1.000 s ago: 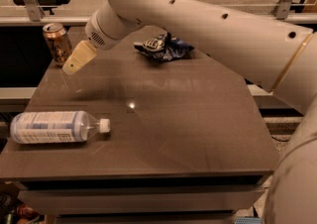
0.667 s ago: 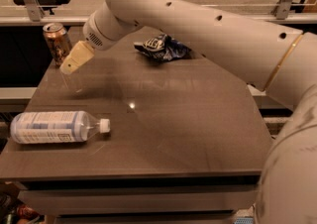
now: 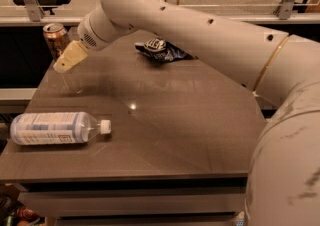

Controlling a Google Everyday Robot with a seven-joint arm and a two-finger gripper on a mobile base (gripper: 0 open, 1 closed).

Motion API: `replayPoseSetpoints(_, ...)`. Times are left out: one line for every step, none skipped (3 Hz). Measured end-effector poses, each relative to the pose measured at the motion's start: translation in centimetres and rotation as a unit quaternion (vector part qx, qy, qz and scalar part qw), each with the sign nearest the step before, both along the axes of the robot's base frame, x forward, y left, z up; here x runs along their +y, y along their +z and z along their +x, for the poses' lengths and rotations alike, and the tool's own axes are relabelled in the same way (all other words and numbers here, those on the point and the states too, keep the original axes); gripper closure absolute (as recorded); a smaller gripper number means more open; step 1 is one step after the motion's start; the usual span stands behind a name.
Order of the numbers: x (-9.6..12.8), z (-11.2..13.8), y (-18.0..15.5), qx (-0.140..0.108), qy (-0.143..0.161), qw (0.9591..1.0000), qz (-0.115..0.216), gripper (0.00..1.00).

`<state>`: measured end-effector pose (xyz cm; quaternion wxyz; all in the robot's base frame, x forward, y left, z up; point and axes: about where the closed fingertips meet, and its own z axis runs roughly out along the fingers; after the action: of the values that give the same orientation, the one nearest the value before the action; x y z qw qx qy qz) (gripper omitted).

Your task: Move orange can near blue plastic bottle

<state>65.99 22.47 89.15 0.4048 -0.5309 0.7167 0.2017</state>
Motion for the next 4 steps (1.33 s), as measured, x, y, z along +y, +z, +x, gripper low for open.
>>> replayPoseSetpoints(1.1,0.7,-0.5,0.000,0.004,0.9999,0.015,0.00)
replayPoseSetpoints(2.1,1.2,-0.8,-0.002,0.004,0.9997,0.025,0.00)
replayPoseSetpoints(2.9,1.6,-0.8,-0.007,0.003,0.9995,0.031,0.00)
replayPoseSetpoints(3.7,2.1,-0.8,-0.010,0.002,0.9993,0.037,0.00)
